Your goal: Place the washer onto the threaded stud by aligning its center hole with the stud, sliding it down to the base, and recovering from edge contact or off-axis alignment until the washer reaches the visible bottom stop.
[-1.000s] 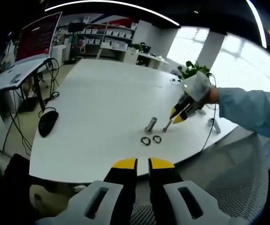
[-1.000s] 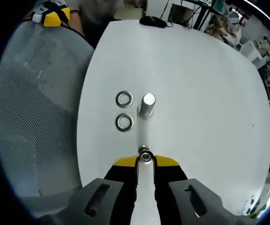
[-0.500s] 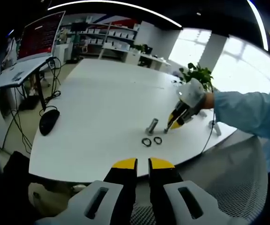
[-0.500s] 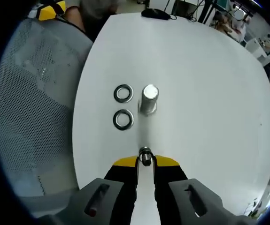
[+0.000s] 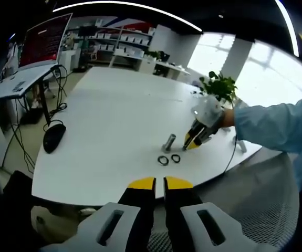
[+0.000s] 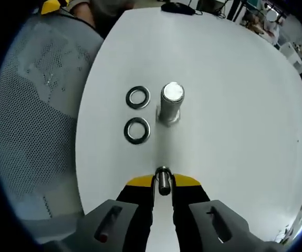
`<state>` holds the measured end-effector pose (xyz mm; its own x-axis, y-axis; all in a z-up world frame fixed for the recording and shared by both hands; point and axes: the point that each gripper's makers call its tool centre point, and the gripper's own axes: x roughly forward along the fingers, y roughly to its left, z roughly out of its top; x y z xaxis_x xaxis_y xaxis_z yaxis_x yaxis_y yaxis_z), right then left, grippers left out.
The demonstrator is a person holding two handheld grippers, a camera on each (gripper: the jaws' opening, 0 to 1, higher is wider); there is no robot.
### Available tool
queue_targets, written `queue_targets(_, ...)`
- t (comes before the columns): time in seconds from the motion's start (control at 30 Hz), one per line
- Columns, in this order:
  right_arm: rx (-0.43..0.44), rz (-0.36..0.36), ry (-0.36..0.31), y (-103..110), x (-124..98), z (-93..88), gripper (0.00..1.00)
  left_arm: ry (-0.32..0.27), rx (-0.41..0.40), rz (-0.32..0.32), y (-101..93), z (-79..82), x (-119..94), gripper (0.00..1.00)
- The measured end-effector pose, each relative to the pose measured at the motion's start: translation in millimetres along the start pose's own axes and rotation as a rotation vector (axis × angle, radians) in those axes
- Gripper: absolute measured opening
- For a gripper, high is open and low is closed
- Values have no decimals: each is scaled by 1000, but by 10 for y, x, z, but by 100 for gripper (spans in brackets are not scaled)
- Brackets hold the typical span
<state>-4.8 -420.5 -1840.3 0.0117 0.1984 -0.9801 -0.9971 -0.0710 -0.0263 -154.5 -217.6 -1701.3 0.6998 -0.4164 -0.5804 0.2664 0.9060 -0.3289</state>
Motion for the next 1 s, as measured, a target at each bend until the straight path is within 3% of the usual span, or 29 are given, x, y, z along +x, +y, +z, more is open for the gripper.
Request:
queue_targets(0.1,7,-34,-5,-22,-42,-17,25,8,15,0,-4,-12,1,3)
queue_targets(0.27,117,-48,-118,-6,-302,76,33,13,18,2,1,-19,1,3)
queue_targets(0.5,258,-114,-394,48,-1005,273,34,0,15,-4,-1,9,3,3)
queue_targets(0.63,306,-134,-525,219,-1383,290,34,7,2,3,4,-5,-1,3)
queue_targets(0.73,397,-144,-669,325,-1644,308,34,9,3,7,10,-9,2,4)
queue_targets(0.83,481,-156,-772,372,-1829,280,33,6,3,7,12,-3,4,4)
queue_targets(1.0,567,-176,-873,494,-2021,199,33,8,7,5,6,-6,6,4)
